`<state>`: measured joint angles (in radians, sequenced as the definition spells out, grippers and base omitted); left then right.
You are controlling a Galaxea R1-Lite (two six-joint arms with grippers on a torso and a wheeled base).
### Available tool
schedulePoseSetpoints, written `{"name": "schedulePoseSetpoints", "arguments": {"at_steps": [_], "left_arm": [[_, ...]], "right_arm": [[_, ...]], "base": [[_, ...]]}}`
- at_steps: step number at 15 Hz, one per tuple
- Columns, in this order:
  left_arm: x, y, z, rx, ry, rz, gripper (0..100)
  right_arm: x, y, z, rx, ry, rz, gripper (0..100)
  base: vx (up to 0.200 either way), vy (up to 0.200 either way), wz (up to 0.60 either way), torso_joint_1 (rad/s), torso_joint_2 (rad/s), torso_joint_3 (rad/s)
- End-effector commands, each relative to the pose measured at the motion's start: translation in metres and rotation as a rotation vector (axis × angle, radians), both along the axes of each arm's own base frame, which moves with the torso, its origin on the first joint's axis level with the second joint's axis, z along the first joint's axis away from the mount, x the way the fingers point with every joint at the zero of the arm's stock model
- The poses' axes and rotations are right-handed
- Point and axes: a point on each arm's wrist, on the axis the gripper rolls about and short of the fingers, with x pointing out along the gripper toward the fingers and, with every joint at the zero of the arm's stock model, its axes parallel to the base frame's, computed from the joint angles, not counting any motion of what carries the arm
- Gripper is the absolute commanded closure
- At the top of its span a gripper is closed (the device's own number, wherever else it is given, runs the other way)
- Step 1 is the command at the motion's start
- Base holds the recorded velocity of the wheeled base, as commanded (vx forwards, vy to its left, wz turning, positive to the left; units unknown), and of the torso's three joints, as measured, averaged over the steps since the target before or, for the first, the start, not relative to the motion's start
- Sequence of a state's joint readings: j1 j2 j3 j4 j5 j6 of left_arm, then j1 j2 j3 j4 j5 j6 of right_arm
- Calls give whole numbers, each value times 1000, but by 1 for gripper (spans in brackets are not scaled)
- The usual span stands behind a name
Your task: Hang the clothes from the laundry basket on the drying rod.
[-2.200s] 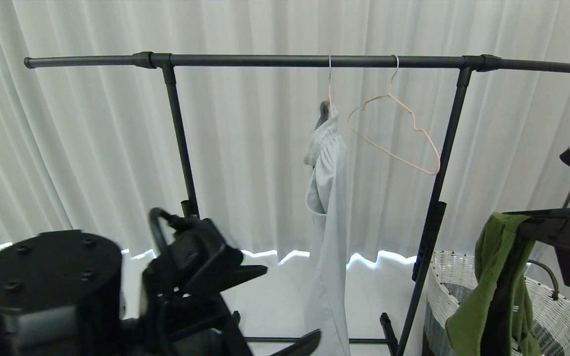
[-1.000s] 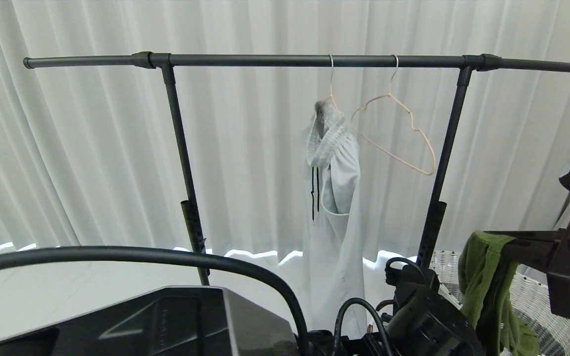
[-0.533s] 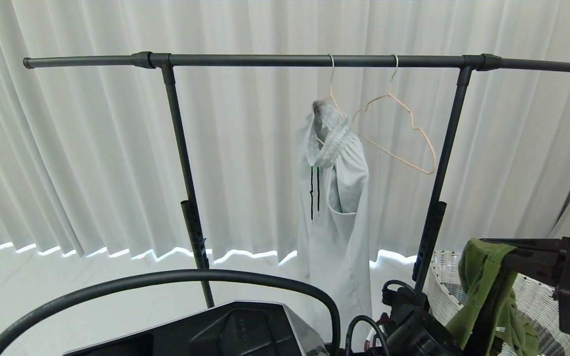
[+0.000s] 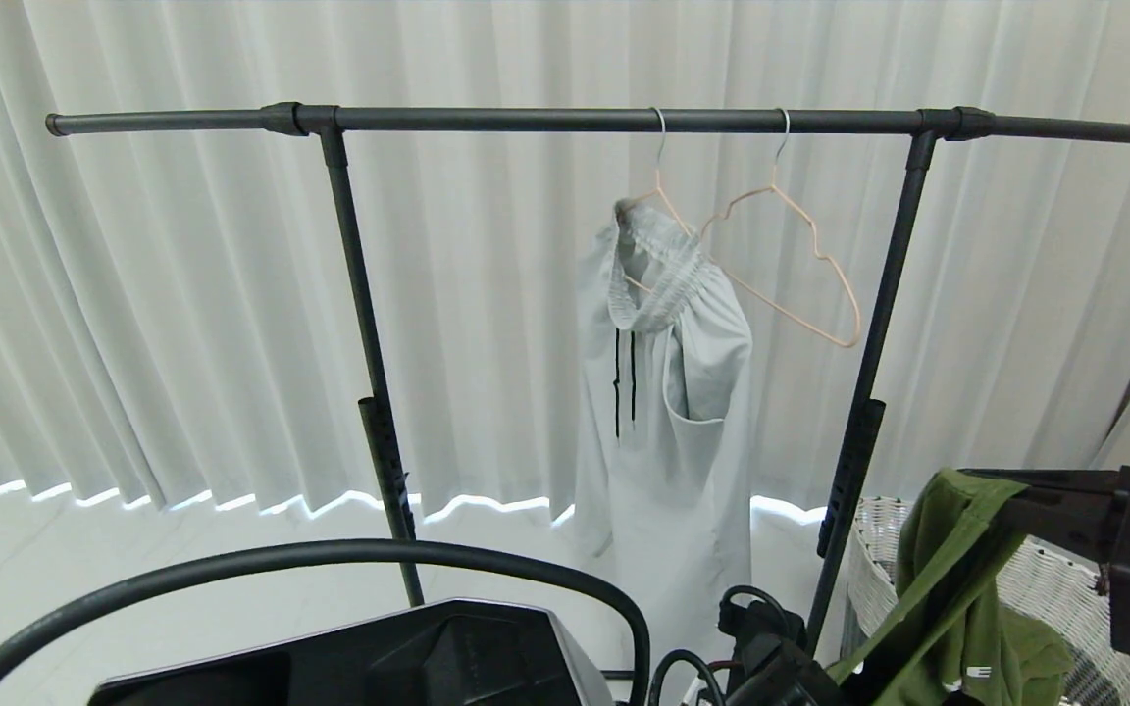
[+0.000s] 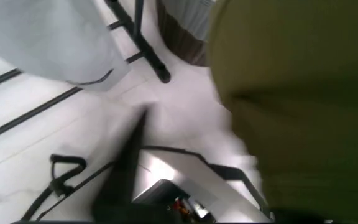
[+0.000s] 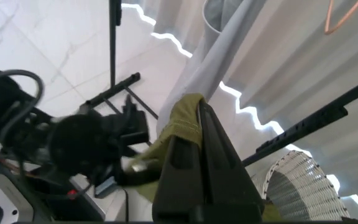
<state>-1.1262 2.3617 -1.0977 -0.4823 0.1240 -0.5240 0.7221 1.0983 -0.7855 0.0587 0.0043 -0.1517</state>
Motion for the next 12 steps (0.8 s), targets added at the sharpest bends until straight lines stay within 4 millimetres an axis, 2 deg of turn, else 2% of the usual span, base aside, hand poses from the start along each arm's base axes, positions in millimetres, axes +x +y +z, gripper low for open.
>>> {"name": "schedulePoseSetpoints", "arguments": {"at_steps": [1, 2, 4, 7, 9, 12], "left_arm": [[-16, 20, 18, 39, -42, -19, 100], [-23, 35, 24, 83, -75, -23, 100], [-30, 63, 51, 79, -113, 0, 100], [-28, 108, 118, 39, -135, 74, 100], [-23, 136, 169, 31, -165, 157, 100], [-7, 176, 236, 169, -241, 317, 100]], "right_arm": [[3, 1, -2, -6, 8, -5, 100], [5, 3, -3, -14, 16, -7, 100], [9, 6, -6, -28, 30, -5, 100], [17, 14, -8, -25, 18, 1, 100], [23, 19, -5, 2, -19, -6, 100], [22, 16, 1, 5, -59, -71, 100]], "base": [[0, 0, 0, 0, 0, 0], [0, 0, 0, 0, 0, 0], [0, 0, 0, 0, 0, 0], [0, 0, 0, 0, 0, 0], [0, 0, 0, 0, 0, 0], [0, 0, 0, 0, 0, 0]]}}
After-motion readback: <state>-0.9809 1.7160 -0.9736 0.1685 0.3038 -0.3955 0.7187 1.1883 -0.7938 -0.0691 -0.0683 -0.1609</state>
